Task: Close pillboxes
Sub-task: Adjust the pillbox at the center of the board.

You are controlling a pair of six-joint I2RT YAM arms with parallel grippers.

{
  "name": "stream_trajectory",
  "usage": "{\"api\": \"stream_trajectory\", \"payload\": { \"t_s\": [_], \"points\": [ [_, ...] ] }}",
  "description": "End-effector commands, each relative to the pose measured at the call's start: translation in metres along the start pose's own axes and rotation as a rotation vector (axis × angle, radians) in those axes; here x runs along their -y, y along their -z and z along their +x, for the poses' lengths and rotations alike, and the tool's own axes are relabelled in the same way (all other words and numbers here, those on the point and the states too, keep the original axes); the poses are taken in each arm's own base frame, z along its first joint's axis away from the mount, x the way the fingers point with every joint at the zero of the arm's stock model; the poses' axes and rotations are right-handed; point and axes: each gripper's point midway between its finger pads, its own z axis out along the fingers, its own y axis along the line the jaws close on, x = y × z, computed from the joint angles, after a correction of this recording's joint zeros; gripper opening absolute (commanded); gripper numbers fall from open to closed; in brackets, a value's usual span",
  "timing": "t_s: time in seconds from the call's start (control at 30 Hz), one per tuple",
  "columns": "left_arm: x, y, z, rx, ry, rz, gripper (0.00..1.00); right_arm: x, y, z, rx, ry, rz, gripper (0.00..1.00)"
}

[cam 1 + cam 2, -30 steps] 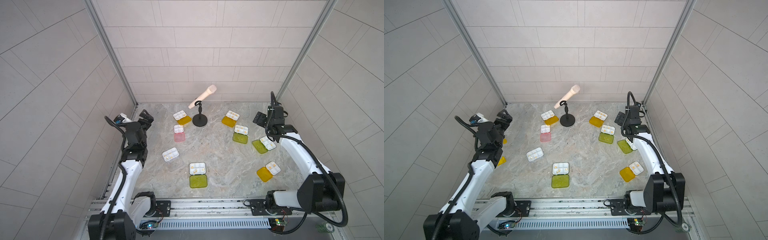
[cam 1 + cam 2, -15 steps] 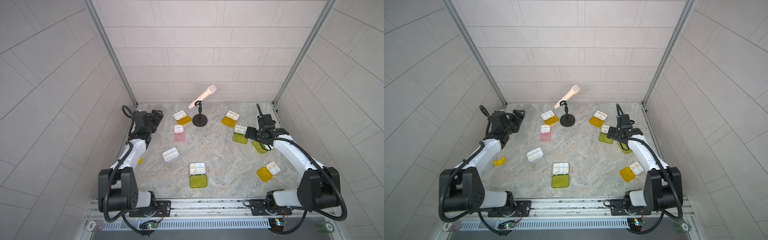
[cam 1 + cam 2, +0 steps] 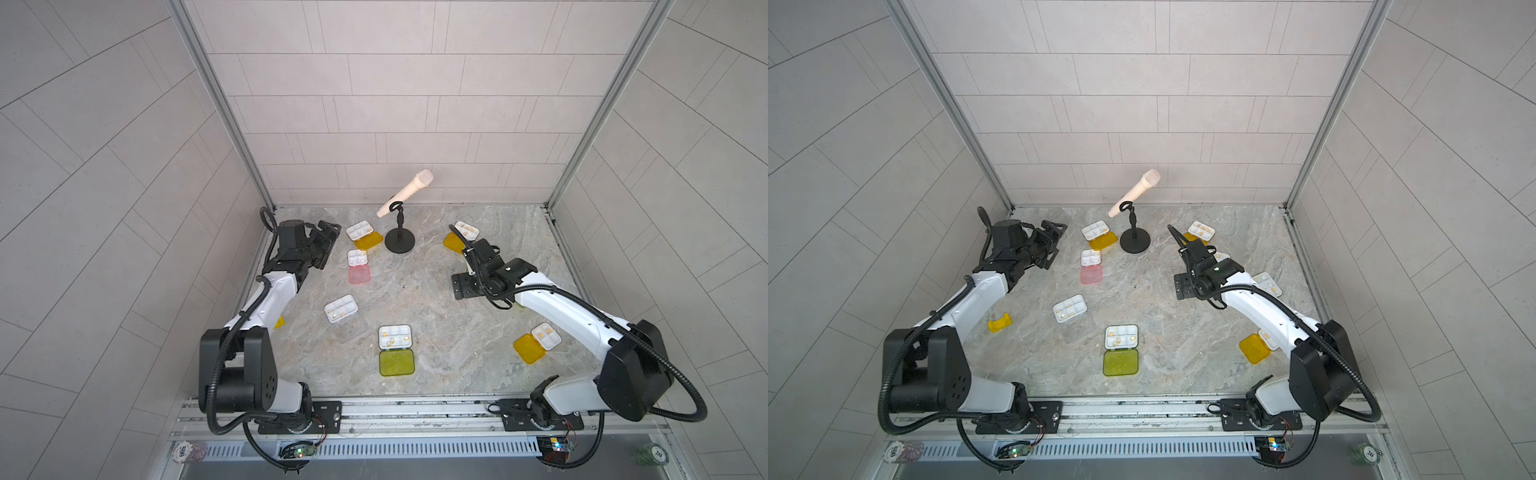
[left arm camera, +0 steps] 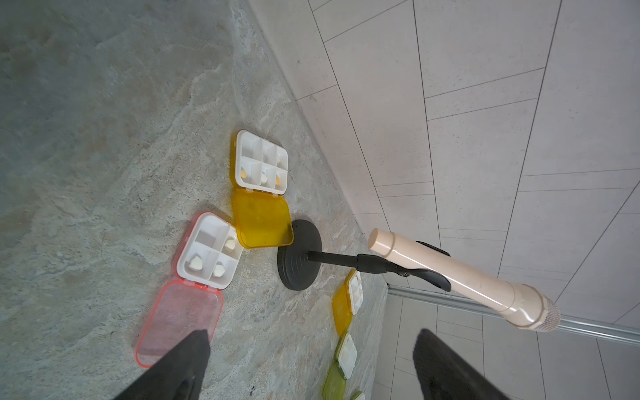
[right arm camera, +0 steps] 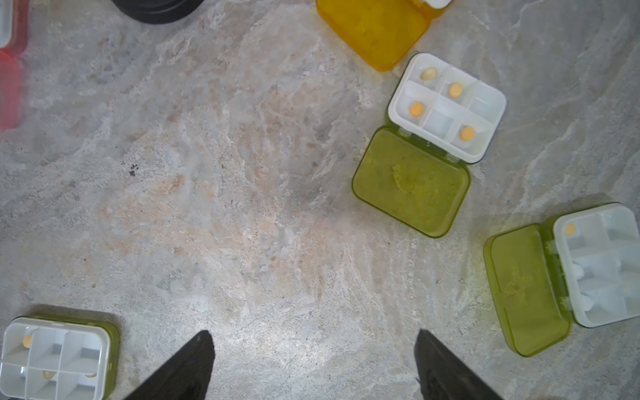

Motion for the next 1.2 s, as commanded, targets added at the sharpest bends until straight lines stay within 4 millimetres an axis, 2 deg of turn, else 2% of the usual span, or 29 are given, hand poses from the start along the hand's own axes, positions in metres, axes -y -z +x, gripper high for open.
{"api": "stream_trajectory", "payload": {
  "t_s": [0.0,0.13,0.33,0.4,0.47,0.6,0.77,0.93,1.07,1.17],
  "points": [
    [0.019,0.009,0.001,-0.011,-0.025,0.043,0.99,0.007,0.001,-0.003,-0.002,0.020,0.073,0.92],
    [0.026,0.010,0.002,-0.012,-0.042,0.069,0.99,0.016,-0.004,-0.012,-0.002,0.010,0.119,0.94],
    [0.046,0.001,0.020,-0.090,-0.072,0.158,0.99,0.043,-0.022,-0.035,-0.028,-0.085,0.130,0.95],
    [0.054,-0.002,0.028,-0.122,-0.089,0.184,0.99,0.043,-0.024,-0.042,-0.027,-0.100,0.123,0.95],
    [0.059,-0.001,0.031,-0.129,-0.104,0.200,0.99,0.036,-0.025,-0.045,-0.033,-0.113,0.096,0.94],
    [0.061,0.003,0.029,-0.109,-0.111,0.210,0.99,0.003,-0.024,-0.036,-0.040,-0.063,0.060,0.94],
    [0.057,0.007,0.022,-0.071,-0.112,0.193,0.99,-0.047,-0.009,-0.006,-0.021,0.039,0.065,0.94],
    [0.047,0.016,-0.001,-0.004,-0.089,0.170,0.99,-0.095,0.009,0.017,0.033,0.096,0.032,0.95],
    [0.037,0.023,-0.022,0.052,-0.061,0.150,1.00,-0.142,0.023,0.033,0.055,0.168,-0.024,0.96],
    [0.034,0.027,-0.032,0.075,-0.053,0.148,1.00,-0.171,0.025,0.045,0.050,0.240,-0.025,0.97]
  ]
}}
